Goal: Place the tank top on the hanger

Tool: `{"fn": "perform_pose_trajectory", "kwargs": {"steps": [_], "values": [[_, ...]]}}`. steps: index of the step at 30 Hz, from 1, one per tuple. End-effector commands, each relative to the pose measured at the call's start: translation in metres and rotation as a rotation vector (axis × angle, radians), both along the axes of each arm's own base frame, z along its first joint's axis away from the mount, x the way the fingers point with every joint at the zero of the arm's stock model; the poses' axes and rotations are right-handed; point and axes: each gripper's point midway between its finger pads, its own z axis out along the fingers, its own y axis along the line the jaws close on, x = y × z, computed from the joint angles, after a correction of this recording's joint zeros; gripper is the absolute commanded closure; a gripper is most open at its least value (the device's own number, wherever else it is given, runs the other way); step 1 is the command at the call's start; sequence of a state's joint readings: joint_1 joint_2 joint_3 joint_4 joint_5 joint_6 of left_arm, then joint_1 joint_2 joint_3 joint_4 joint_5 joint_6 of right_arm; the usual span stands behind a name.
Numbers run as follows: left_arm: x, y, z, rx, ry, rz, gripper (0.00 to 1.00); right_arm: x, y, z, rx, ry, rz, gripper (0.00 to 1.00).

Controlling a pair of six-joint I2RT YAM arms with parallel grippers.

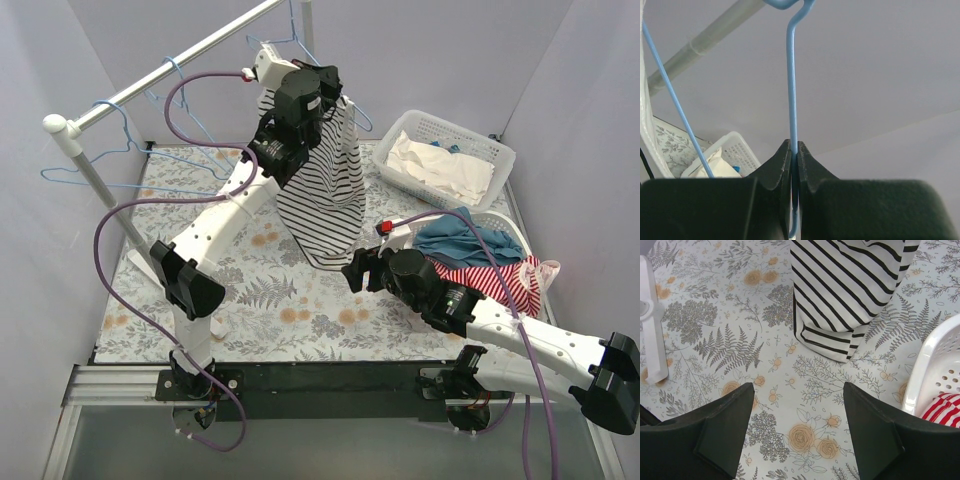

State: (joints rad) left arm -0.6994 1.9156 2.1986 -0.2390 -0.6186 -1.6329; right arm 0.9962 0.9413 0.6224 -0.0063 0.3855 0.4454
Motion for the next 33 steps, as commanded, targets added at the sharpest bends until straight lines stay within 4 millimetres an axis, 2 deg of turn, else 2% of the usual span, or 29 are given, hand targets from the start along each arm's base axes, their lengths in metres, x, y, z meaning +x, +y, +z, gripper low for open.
{"fn": "perform_pose_trajectory", "kwargs": {"steps": [1, 5, 10, 18, 24, 26, 28, 31, 32, 33], "values": [[0.001, 0.027, 0.032, -0.061, -0.051, 0.058, 1.0, 0.0, 0.001, 0.007, 0.036, -0.013, -0.007, 0.2], [0.007, 0.036, 0.031, -0.067, -0.046, 0.072, 1.0, 0.0, 0.002, 0.005, 0.029, -0.007, -0.003, 0.2], [0.017, 0.043, 0.019, -0.073, -0.018, 0.067, 1.0, -0.001, 0.004, 0.003, 0.025, 0.001, 0.006, 0.2], [0.027, 0.036, -0.016, -0.041, 0.049, 0.042, 1.0, -0.001, 0.002, 0.002, 0.025, 0.002, 0.005, 0.2], [0.026, 0.029, -0.029, -0.022, 0.074, 0.007, 1.0, -0.002, 0.0, 0.003, 0.029, -0.002, 0.001, 0.2], [0.022, 0.028, -0.027, -0.004, 0.067, -0.012, 0.91, -0.002, -0.001, 0.004, 0.032, -0.005, 0.0, 0.2], [0.017, 0.026, -0.027, 0.01, 0.069, -0.04, 0.74, -0.002, -0.001, 0.007, 0.04, -0.01, 0.0, 0.2], [0.005, 0.028, -0.018, 0.026, 0.052, -0.067, 0.57, -0.002, 0.0, 0.012, 0.046, -0.018, 0.006, 0.19], [-0.004, 0.029, -0.017, 0.038, 0.051, -0.085, 0.41, -0.002, 0.0, 0.019, 0.055, -0.031, 0.01, 0.19], [-0.006, 0.03, -0.022, 0.044, 0.06, -0.085, 0.4, -0.002, 0.0, 0.021, 0.055, -0.035, 0.011, 0.19]]}}
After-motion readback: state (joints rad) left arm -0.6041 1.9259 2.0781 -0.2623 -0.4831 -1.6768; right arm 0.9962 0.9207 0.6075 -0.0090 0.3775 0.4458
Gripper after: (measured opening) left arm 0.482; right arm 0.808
